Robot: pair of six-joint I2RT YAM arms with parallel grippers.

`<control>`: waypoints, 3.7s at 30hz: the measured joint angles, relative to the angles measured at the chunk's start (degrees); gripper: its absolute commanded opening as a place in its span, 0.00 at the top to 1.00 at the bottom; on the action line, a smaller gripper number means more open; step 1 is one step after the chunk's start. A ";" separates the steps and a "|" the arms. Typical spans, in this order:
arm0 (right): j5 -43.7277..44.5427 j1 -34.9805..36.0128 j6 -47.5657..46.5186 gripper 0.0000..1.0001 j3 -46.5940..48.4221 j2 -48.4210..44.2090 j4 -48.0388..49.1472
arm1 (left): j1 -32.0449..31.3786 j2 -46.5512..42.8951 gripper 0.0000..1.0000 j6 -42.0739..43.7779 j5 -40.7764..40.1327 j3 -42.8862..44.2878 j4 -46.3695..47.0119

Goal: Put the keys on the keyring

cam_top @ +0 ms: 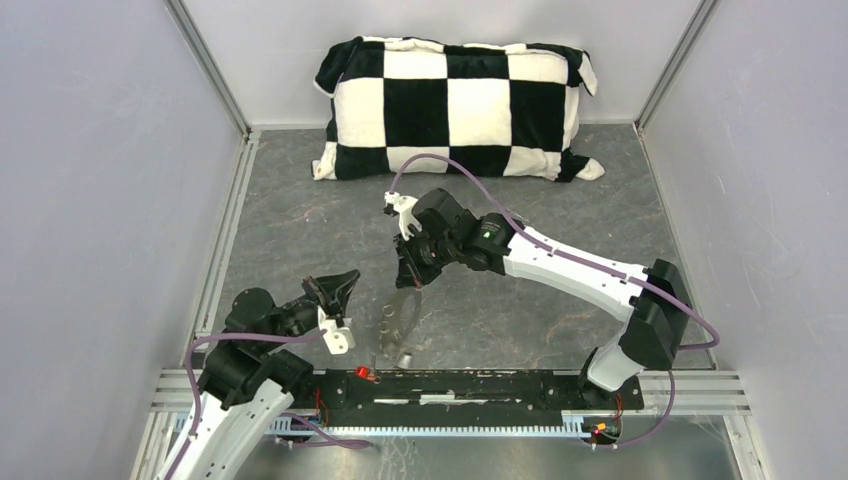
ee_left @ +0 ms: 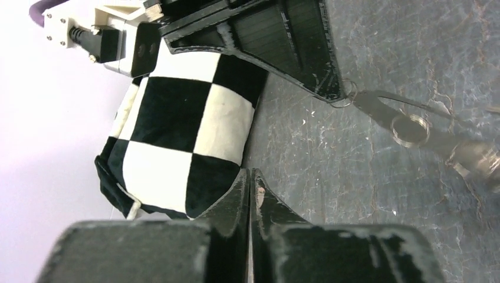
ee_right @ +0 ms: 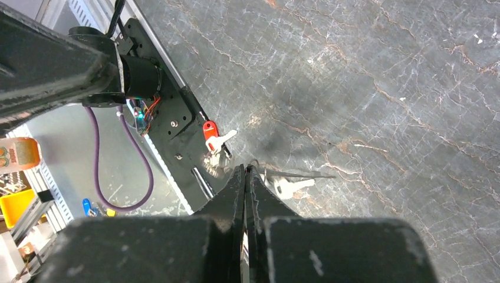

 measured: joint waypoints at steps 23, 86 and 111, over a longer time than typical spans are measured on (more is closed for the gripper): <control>9.53 -0.83 0.13 1.00 2.45 -2.56 4.83 | 0.00 18.56 0.05 -47.17 9.81 3.63 4.07; 17.99 2.08 5.84 1.00 -2.54 -6.32 12.22 | -0.63 21.05 0.98 -13.16 -3.74 -0.26 15.15; 10.34 0.59 -6.78 0.30 4.79 -6.58 10.01 | -0.59 23.12 0.98 -26.71 -0.90 4.52 10.93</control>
